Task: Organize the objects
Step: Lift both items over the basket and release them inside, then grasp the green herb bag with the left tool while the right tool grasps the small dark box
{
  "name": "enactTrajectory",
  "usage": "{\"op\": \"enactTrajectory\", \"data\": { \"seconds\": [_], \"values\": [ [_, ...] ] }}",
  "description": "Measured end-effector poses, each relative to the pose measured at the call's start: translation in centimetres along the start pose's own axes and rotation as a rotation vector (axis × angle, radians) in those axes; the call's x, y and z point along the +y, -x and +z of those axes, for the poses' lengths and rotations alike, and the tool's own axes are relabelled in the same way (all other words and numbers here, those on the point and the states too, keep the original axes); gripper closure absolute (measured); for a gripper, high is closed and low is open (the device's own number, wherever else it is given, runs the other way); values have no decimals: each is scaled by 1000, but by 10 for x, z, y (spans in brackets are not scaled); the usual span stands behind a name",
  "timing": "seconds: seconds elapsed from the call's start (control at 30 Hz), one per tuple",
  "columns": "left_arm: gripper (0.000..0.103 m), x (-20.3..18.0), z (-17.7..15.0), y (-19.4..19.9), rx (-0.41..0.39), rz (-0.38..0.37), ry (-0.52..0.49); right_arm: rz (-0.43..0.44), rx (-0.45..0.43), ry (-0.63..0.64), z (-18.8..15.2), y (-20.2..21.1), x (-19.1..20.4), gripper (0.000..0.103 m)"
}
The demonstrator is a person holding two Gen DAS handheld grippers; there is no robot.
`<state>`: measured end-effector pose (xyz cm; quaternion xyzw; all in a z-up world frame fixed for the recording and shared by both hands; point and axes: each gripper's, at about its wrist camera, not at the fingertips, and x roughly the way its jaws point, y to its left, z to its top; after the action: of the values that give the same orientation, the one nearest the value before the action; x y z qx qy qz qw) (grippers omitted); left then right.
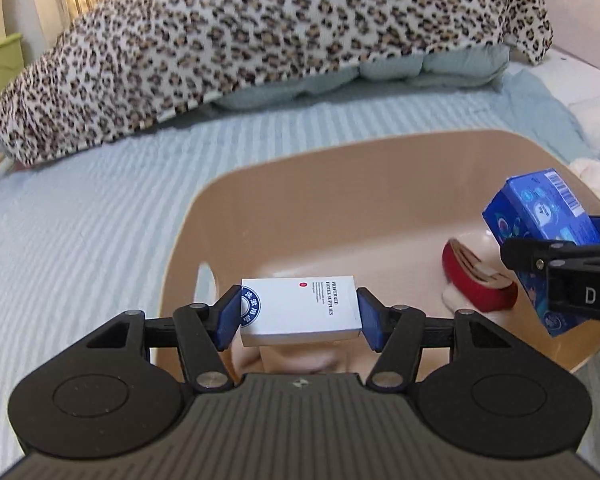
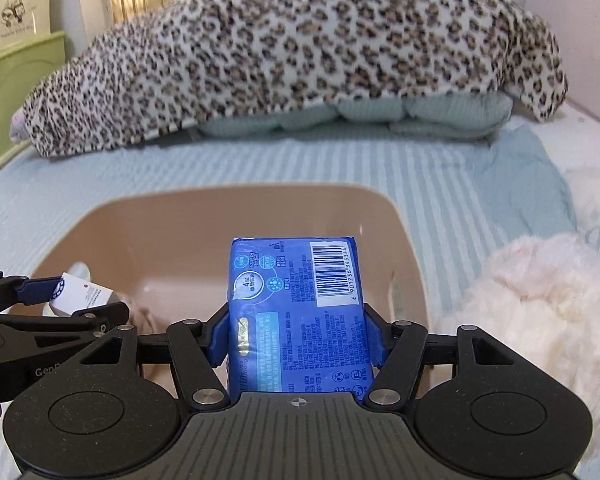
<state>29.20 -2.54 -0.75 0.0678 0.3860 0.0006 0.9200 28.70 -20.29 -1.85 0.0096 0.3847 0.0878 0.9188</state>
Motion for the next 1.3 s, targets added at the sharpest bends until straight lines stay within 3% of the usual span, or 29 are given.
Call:
{"op": "enactTrajectory", "data": {
  "seconds": [0.07,0.13,0.33,0.7,0.97,1.3],
  "values": [
    [38,2,-3,3,7,-3,15,-7,-2,8,-1,4,0,34],
    [23,5,-5,13,-16,13,26,-6,-13,17,-2,14,1,30],
    [17,16,-13,45,-32,-19,36,-17,-40,46,-3,59,-2,6],
    [12,22,-51,94,-39,-41,33,-18,-66,7,-38,129,-10,1],
    [12,10,-87,103,23,-93,30,-37,15,-6,-78,125,-10,2],
    [12,2,-124,82,121,-121,55,-31,117,-27,-103,99,-15,5]
  ]
}}
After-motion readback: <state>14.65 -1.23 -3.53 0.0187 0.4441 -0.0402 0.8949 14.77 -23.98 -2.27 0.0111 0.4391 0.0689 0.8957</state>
